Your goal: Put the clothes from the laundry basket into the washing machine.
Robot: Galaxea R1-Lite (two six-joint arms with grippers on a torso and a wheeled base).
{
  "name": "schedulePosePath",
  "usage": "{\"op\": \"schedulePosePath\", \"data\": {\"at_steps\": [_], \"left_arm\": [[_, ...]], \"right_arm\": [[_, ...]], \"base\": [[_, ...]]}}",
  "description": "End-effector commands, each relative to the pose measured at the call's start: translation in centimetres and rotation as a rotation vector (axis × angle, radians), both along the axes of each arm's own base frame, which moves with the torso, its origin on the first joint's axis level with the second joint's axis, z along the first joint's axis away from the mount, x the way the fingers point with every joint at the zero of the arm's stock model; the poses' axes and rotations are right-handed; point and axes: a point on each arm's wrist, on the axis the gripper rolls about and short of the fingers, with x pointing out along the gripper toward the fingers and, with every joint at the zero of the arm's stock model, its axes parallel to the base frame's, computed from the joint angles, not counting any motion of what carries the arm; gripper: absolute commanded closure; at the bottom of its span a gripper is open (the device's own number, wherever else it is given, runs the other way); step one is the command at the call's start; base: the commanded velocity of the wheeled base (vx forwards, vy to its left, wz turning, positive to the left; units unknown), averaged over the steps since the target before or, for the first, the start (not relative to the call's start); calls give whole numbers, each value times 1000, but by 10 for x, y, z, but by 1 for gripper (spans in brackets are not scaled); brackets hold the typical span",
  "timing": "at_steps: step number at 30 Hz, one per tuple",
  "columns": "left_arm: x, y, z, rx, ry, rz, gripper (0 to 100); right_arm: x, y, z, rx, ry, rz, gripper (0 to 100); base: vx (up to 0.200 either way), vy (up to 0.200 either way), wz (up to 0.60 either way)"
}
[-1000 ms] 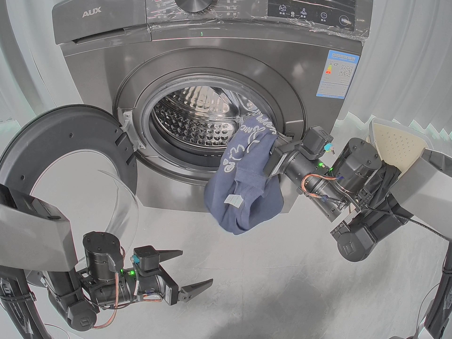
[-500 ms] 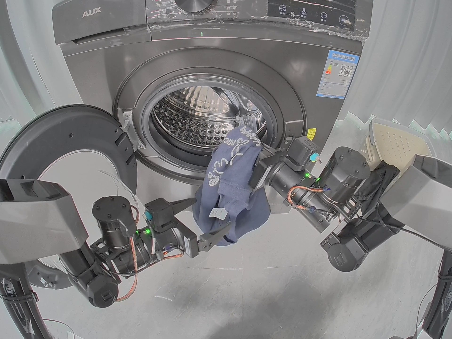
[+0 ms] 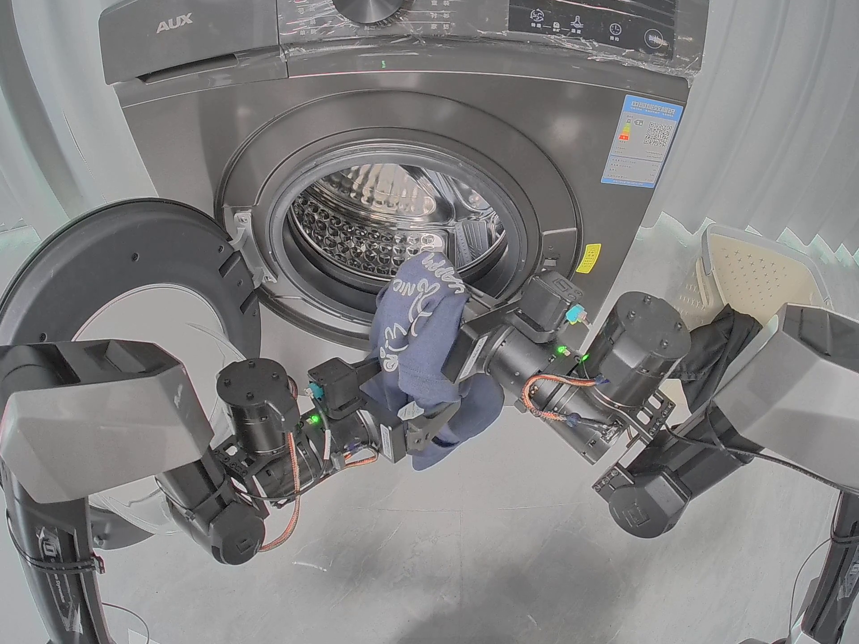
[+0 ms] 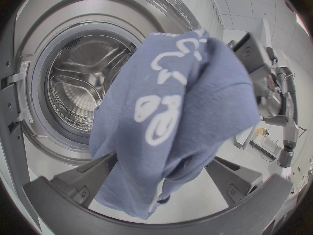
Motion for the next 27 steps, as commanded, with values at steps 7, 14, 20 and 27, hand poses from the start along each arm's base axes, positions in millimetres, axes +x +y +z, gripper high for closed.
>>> {"op": "schedulePosePath", "data": {"at_steps": [7, 14, 20, 27], "left_arm": [[33, -11, -5, -52, -44, 94, 0], [47, -10, -8, -67, -59, 131, 0], [51, -11, -7, -73, -69, 135, 0], [52, -12, 1, -103, -84, 134, 100]], "right_arm": [[-27, 8, 1, -1, 30, 42, 100], [-38, 11, 1, 3, 51, 58, 100], [-40, 9, -1, -2, 60, 57, 100], [-38, 5, -1, 6, 61, 50, 100]], "base": [[0, 0, 0], [0, 0, 0], [0, 0, 0], [0, 0, 0]]}}
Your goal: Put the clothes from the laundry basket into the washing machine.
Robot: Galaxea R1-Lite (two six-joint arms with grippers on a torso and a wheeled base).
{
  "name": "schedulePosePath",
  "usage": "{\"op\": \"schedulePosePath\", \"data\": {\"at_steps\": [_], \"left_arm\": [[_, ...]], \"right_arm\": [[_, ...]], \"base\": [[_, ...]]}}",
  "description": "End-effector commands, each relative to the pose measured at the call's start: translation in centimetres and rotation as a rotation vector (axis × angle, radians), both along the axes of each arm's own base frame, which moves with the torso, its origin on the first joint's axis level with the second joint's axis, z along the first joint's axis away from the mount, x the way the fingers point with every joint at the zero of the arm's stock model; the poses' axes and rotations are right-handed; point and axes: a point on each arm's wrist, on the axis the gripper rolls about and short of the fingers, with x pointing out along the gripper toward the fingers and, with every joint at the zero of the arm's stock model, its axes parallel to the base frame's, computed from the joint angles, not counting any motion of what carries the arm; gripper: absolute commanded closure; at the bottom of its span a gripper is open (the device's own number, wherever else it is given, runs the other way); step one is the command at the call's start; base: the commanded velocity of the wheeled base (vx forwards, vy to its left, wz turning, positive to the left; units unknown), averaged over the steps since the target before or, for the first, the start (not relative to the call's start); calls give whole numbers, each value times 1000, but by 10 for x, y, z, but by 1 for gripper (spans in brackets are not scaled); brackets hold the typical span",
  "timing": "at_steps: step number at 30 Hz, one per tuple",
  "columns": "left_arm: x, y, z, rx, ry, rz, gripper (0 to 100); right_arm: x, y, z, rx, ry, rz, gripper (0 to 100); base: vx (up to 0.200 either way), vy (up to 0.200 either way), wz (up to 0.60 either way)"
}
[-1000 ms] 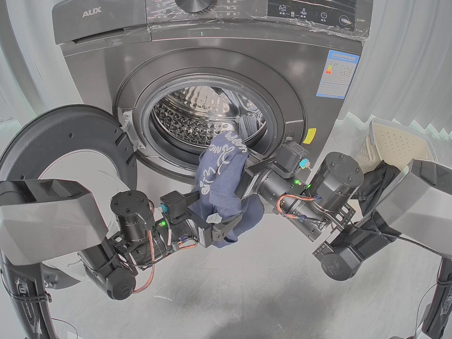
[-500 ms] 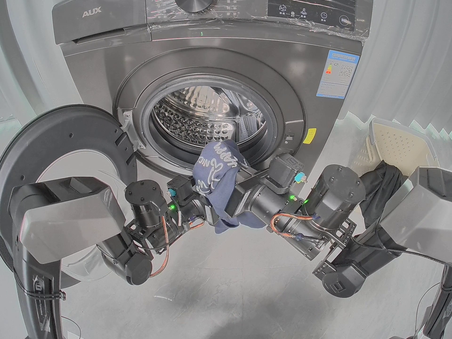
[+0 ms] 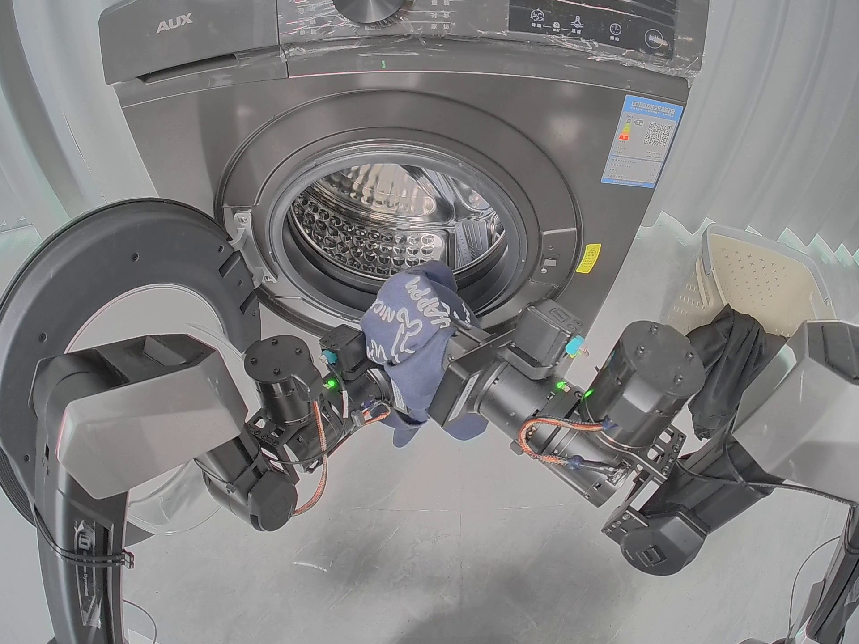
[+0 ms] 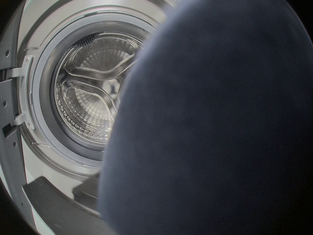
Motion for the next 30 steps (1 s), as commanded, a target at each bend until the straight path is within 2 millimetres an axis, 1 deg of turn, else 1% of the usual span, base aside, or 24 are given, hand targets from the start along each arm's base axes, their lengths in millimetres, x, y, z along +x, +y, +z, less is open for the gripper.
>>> {"op": "schedulePosePath", "data": {"at_steps": [1, 4, 7, 11, 13, 17, 18, 21, 23, 27, 30], "left_arm": [[0, 0, 5, -17, -5, -2, 100], [-2, 2, 15, -44, -16, 10, 100], [-5, 5, 29, -90, -24, 35, 100], [-11, 8, 44, -126, -38, 34, 100], [-14, 9, 49, -128, -42, 31, 100], [-20, 11, 55, -131, -47, 28, 100], [-24, 11, 60, -135, -53, 21, 100], [-30, 13, 63, -135, -54, 18, 100], [-38, 16, 67, -134, -48, 12, 100], [-50, 15, 69, -125, -40, -5, 100], [-57, 14, 74, -127, -48, -16, 100]], "right_arm": [[1, -5, 0, 3, 3, -11, 100], [-1, -15, 1, 2, 16, -22, 100], [5, -32, -3, -10, 45, -77, 100], [16, -54, -13, -37, 83, -147, 100], [18, -59, -19, -54, 104, -166, 100], [21, -62, -27, -72, 129, -176, 100], [25, -60, -36, -86, 144, -179, 100], [30, -59, -44, -99, 156, -186, 100], [37, -56, -51, -105, 162, -188, 100], [42, -50, -54, -100, 154, -182, 100], [37, -46, -52, -100, 148, -161, 100]], "base": [[0, 0, 0], [0, 0, 0], [0, 0, 0], [0, 0, 0], [0, 0, 0], [0, 0, 0], [0, 0, 0], [0, 0, 0], [0, 0, 0], [0, 0, 0], [0, 0, 0]]}}
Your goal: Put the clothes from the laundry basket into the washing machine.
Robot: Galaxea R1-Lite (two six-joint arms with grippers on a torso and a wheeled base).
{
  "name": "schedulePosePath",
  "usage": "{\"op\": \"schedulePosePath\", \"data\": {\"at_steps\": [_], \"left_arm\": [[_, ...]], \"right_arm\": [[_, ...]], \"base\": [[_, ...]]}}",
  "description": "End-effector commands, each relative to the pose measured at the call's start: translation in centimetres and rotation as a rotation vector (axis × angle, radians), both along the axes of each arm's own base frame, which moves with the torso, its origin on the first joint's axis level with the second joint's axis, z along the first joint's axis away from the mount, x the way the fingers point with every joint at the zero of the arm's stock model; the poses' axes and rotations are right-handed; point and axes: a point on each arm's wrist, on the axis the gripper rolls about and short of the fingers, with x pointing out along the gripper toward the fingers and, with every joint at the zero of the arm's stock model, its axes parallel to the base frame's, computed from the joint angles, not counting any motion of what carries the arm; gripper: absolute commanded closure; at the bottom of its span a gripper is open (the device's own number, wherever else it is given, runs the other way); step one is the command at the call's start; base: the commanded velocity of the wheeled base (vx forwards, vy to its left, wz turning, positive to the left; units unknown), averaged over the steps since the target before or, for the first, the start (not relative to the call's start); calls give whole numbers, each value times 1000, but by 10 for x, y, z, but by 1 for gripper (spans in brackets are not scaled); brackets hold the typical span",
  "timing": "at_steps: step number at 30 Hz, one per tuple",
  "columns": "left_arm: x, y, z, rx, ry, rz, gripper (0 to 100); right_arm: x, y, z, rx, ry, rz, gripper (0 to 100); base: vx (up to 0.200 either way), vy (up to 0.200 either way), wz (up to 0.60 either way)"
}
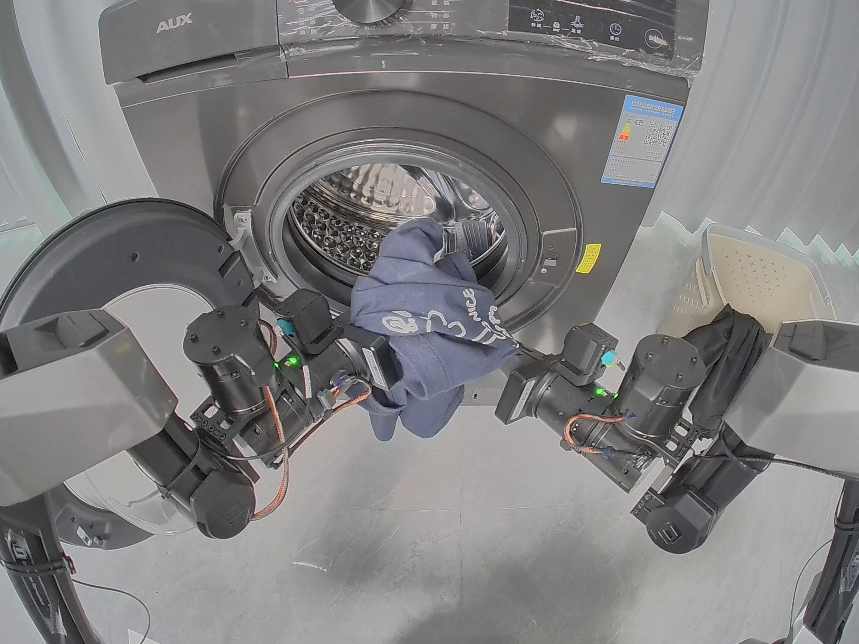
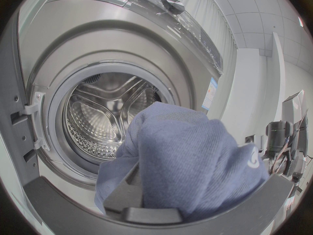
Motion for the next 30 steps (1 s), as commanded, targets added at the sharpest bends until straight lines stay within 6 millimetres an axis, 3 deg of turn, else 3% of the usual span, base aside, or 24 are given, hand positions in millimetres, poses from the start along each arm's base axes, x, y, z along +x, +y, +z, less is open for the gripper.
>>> {"op": "schedulePosePath", "data": {"at_steps": [1, 4, 13, 14, 19, 22, 25, 30], "left_arm": [[-12, 0, 14, -14, -28, -16, 100], [-21, -2, 24, -30, -48, -34, 100], [-25, -2, 6, 3, 12, -35, 100], [-23, -3, 3, 9, 22, -35, 100], [-23, -4, -2, 12, 36, -19, 100], [-25, -1, -4, 15, 49, -4, 100], [-35, 3, -5, 25, 70, -14, 100], [-48, 2, -6, 44, 83, -39, 100]], "right_arm": [[-1, 7, -8, -12, 13, 18, 100], [-16, 13, -8, -25, 26, 58, 100], [-20, 11, -9, -29, 37, 60, 100], [-20, 10, -9, -27, 38, 57, 0], [-27, -3, 0, -26, 37, 40, 0], [-41, -18, 1, -54, 57, 36, 0], [-67, -35, -4, -110, 108, 52, 0], [-71, -45, -4, -143, 96, 52, 0]], "base": [[0, 0, 0], [0, 0, 0], [0, 0, 0], [0, 0, 0], [0, 0, 0], [0, 0, 0], [0, 0, 0], [0, 0, 0]]}}
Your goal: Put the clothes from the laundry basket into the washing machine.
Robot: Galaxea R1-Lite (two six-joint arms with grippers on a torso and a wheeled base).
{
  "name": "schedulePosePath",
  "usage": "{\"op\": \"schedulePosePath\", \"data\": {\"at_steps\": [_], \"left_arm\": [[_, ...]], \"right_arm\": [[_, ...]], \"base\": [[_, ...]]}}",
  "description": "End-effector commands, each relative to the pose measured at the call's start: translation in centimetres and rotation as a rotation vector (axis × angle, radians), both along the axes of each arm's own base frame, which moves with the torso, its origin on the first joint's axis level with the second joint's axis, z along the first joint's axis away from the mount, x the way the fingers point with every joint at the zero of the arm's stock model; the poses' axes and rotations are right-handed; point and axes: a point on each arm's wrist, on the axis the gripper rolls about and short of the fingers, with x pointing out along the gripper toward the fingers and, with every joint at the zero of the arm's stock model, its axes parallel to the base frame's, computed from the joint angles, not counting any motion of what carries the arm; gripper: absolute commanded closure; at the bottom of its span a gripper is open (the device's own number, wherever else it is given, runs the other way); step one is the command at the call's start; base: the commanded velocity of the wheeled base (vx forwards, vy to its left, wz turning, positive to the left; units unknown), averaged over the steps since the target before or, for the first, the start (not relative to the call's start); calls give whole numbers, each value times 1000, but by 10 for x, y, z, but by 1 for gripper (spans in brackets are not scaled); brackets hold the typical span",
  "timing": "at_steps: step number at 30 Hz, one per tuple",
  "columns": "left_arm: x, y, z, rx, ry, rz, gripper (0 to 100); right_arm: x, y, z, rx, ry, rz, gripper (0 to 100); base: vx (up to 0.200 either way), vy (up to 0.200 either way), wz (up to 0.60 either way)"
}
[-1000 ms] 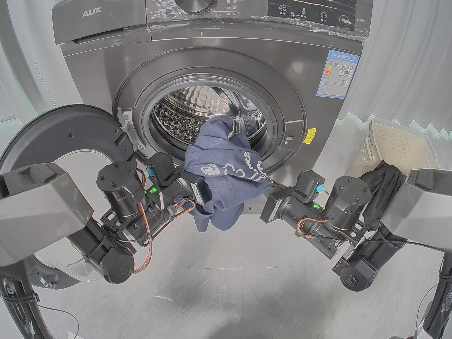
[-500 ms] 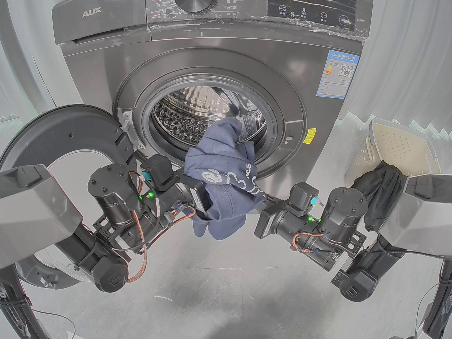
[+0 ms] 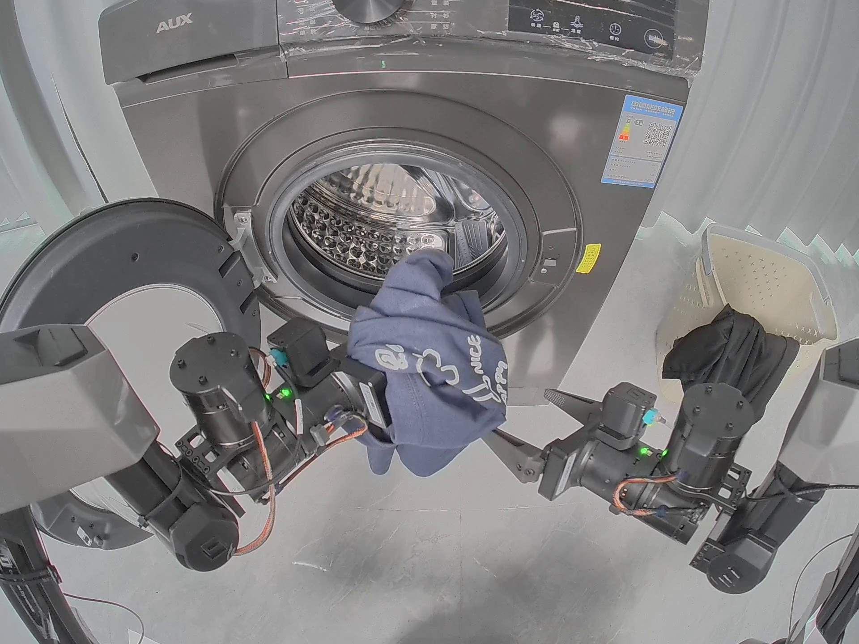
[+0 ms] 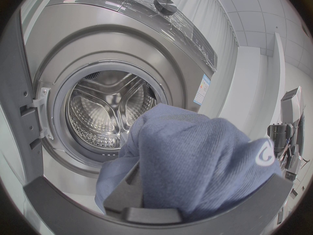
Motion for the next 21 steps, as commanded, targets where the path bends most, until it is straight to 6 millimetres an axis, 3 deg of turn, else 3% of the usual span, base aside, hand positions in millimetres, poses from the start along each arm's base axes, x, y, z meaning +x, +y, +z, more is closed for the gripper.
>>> {"op": "schedulePosePath", "data": {"at_steps": [1, 5, 8, 21], "left_arm": [[-15, 2, -1, 17, 19, -20, 100], [-25, 3, -4, 35, 40, -30, 100], [-33, 10, 5, 18, 28, -31, 100], [-38, 22, -2, 49, 62, 4, 100]], "right_arm": [[-13, -15, 9, -9, -18, 2, 0], [-14, -32, 11, -31, -26, -18, 0], [-10, -39, 11, -43, -31, -33, 0], [-7, -44, 8, -49, -17, -53, 0]], "base": [[0, 0, 0], [0, 0, 0], [0, 0, 0], [0, 0, 0]]}}
